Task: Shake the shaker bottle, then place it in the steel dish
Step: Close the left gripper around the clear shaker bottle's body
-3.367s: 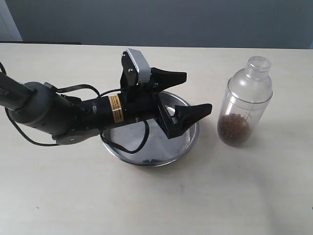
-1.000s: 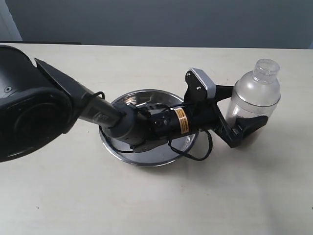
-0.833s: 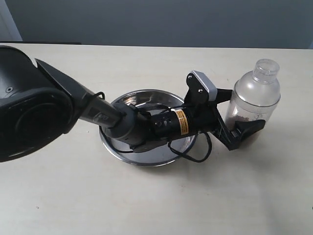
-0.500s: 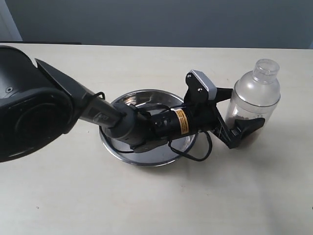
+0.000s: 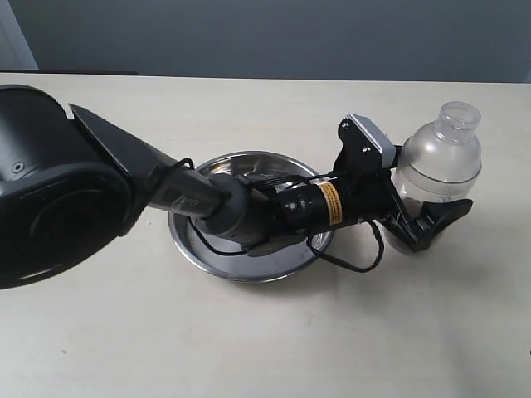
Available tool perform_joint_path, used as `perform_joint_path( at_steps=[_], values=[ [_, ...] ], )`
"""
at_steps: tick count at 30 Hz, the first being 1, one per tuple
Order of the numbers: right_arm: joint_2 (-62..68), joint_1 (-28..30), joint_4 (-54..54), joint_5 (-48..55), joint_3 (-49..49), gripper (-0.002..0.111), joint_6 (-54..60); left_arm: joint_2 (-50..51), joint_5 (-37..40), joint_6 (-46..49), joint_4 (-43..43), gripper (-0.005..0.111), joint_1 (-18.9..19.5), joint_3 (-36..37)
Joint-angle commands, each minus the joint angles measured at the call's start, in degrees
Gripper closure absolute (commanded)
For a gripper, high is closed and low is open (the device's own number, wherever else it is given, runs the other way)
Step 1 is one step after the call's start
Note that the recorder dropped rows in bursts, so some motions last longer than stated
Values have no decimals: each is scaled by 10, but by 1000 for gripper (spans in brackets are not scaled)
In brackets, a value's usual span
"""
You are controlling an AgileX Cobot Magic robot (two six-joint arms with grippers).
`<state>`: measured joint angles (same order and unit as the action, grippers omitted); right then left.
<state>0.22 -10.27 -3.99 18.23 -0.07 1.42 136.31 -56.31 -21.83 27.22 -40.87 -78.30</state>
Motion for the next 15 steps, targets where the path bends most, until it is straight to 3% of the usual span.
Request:
perform_joint_path(
  at_steps=[1, 4, 15],
  values=[
    [-2, 0, 3, -8, 1, 109, 1, 30, -1, 0, -9, 10, -3, -15],
    [-2, 0, 3, -8, 1, 109, 1, 43, -37, 0, -11, 10, -3, -28],
    [-2, 0, 3, -8, 1, 109, 1, 43, -2, -2, -13, 10, -5, -58]
  ],
)
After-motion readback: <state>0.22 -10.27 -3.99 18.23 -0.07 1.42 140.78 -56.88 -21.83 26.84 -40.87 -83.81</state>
